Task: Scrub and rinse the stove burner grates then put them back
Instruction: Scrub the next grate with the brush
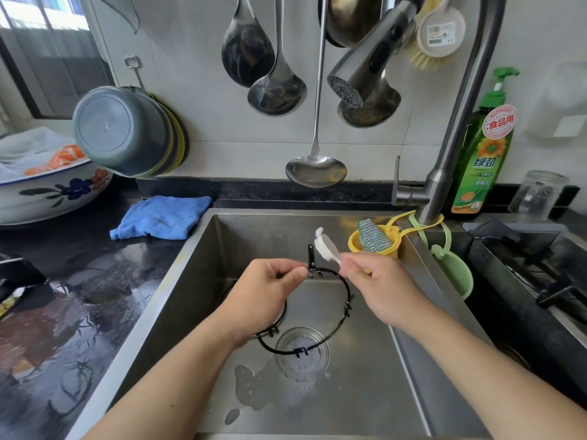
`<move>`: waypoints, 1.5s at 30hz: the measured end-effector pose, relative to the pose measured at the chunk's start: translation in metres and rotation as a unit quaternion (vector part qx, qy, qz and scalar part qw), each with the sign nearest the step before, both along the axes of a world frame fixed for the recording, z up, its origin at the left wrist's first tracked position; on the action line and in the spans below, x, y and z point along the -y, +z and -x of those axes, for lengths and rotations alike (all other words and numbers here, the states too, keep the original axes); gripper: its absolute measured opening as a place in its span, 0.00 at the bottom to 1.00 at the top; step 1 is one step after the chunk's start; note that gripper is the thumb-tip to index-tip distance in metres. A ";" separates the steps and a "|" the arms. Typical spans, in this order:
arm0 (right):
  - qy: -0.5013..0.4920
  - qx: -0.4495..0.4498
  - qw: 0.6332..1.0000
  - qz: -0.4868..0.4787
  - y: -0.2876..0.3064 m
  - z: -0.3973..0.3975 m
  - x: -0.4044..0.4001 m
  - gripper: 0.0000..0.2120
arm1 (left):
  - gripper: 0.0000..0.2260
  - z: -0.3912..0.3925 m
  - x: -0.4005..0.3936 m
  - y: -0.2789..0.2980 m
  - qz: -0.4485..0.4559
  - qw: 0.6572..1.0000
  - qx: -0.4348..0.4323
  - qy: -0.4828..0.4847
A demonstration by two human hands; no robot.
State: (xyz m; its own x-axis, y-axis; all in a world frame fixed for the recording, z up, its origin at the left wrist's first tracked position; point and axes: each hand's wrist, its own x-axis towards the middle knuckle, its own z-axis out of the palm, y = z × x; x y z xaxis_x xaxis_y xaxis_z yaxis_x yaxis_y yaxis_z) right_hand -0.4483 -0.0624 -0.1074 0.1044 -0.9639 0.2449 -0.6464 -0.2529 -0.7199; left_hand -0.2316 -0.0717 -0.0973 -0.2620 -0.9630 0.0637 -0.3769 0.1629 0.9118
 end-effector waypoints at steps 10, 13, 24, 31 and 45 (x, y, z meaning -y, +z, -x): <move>-0.059 -0.174 0.981 0.061 0.011 -0.024 -0.009 0.15 | 0.09 0.002 -0.002 0.001 -0.008 1.000 0.009 0.013; -0.049 -0.175 0.983 0.017 0.015 -0.022 -0.010 0.16 | 0.08 0.003 -0.001 -0.006 0.001 0.999 0.052 0.003; -0.049 -0.165 0.985 -0.021 0.013 -0.032 -0.014 0.16 | 0.10 -0.003 0.003 0.000 -0.010 0.999 -0.015 0.041; -0.074 -0.127 0.989 -0.036 0.015 -0.030 -0.012 0.17 | 0.09 0.007 0.000 -0.006 0.012 0.998 0.020 0.052; -0.147 -0.149 0.978 -0.008 0.014 -0.028 -0.018 0.19 | 0.11 0.005 0.001 -0.007 0.032 0.997 0.005 0.069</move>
